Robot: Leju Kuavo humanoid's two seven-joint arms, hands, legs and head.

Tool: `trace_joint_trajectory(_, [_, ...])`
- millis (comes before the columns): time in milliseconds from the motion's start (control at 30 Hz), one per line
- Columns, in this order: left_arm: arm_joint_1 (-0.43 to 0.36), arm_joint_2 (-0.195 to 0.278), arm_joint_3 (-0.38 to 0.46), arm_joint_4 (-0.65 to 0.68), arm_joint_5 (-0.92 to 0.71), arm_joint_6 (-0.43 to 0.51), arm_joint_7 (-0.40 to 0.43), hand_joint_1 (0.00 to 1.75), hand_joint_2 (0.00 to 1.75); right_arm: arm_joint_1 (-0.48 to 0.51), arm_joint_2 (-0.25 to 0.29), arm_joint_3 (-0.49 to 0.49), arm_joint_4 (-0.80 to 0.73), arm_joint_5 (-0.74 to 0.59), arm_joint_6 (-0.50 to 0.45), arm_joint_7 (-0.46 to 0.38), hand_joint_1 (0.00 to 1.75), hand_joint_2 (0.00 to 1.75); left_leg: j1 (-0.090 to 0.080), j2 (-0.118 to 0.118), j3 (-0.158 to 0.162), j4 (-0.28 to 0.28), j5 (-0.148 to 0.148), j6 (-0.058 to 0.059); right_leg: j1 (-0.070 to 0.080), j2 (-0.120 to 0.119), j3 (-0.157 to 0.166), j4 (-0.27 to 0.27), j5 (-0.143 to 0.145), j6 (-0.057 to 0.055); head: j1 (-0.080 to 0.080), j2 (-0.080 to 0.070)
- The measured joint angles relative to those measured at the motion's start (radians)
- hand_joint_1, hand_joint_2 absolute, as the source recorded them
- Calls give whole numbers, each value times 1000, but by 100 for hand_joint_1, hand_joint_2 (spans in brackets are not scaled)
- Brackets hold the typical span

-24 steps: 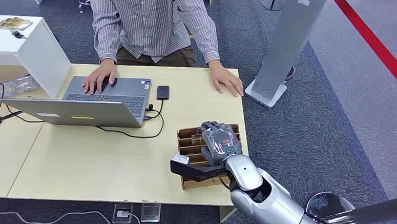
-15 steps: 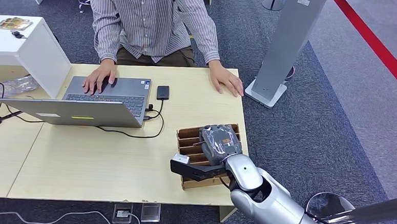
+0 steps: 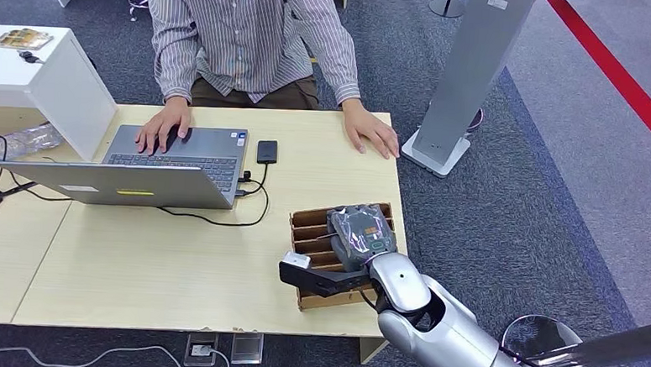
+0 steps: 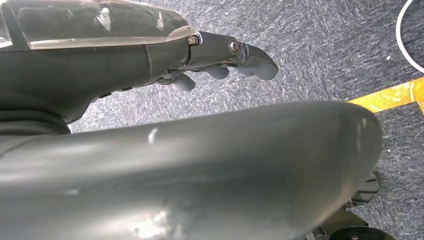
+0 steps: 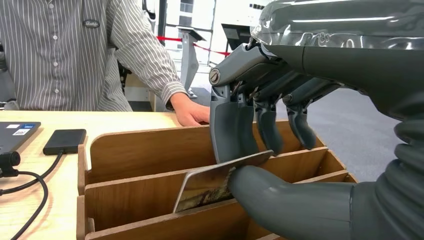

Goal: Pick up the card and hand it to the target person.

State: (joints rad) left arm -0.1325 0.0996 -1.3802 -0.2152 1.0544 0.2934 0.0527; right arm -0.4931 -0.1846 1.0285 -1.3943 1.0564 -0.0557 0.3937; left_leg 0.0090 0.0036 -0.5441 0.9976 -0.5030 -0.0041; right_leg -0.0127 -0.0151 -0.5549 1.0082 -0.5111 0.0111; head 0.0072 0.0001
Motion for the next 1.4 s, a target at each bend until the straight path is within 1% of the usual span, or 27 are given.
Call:
trace_joint_trajectory(67, [0, 0, 0, 0, 0, 0, 0, 0, 0, 0, 0, 0, 0, -3, 1, -1, 175, 175, 0, 0, 0, 0, 0, 0, 0, 0, 0, 0, 0, 0, 0, 0])
trace_joint_trajectory(200, [0, 0, 0, 0, 0, -9, 1, 0, 175, 0, 0, 0, 0, -7, 2, -3, 169, 175, 0, 0, 0, 0, 0, 0, 0, 0, 0, 0, 0, 0, 0, 0])
trace_joint_trajectory(333, [0, 0, 0, 0, 0, -33, -2, 0, 175, 0, 0, 0, 0, -8, -1, -6, 169, 175, 0, 0, 0, 0, 0, 0, 0, 0, 0, 0, 0, 0, 0, 0])
trace_joint_trajectory(433, [0, 0, 0, 0, 1, -25, -14, 0, 175, 0, 0, 0, 0, -7, -8, -8, 169, 175, 0, 0, 0, 0, 0, 0, 0, 0, 0, 0, 0, 0, 0, 0])
trace_joint_trajectory(667, [0, 0, 0, 0, 4, -7, -11, 0, 175, 0, 0, -2, -3, -4, -33, -10, 169, 175, 0, 0, 0, 0, 0, 0, 0, 0, 0, 0, 0, 0, 0, 0])
trace_joint_trajectory(733, [0, 0, 0, 0, 5, -5, -11, 0, 175, 0, -1, -7, -12, -21, -33, -11, 169, 175, 0, 0, 0, 0, 0, 0, 0, 0, 0, 0, 0, 0, 0, 0])
trace_joint_trajectory(800, [1, 0, 0, 0, 7, -4, -11, 0, 175, -3, -3, -16, -28, -65, -26, -15, 169, 175, 0, 0, 0, 0, 0, 0, 0, 0, 0, 0, 0, 0, 0, 0])
trace_joint_trajectory(867, [2, 0, 0, 0, 10, -3, -11, 0, 175, -11, -7, -28, -51, -130, -1, -16, 169, 175, 0, 0, 0, 0, 0, 0, 0, 0, 0, 0, 0, 0, 1, 0])
trace_joint_trajectory(967, [6, 0, 0, 0, 16, -3, -9, 0, 175, -40, -27, -47, -104, -231, 77, 7, 169, 175, 0, 0, 0, 0, 0, 0, 0, 0, 0, 0, 0, 0, 1, 0])
trace_joint_trajectory(1067, [9, 2, 0, 0, 20, -3, -6, 0, 175, -87, -60, -68, -182, -318, 153, 49, 169, 175, 0, 0, 0, 0, 0, 0, 0, 0, 0, 0, 0, 0, 1, 0])
trace_joint_trajectory(1133, [10, 2, 0, 0, 24, -2, -5, 0, 175, -123, -83, -87, -246, -363, 178, 66, 169, 175, 0, 0, 0, 0, 0, 0, 0, 0, 0, 0, 0, 0, 0, 0])
trace_joint_trajectory(1233, [11, 2, 0, 0, 27, -1, -5, 0, 175, -159, -105, -107, -314, -389, 195, 68, 169, 175, 0, 0, 0, 0, 0, 0, 0, 0, 0, 0, 0, 0, 0, 0])
trace_joint_trajectory(1400, [10, 2, 0, 0, 27, -1, -5, 0, 175, -186, -111, -114, -357, -395, 200, 45, 169, 175, 0, 0, 0, 0, 0, 0, 0, 0, 0, 0, 0, 0, -1, 0])
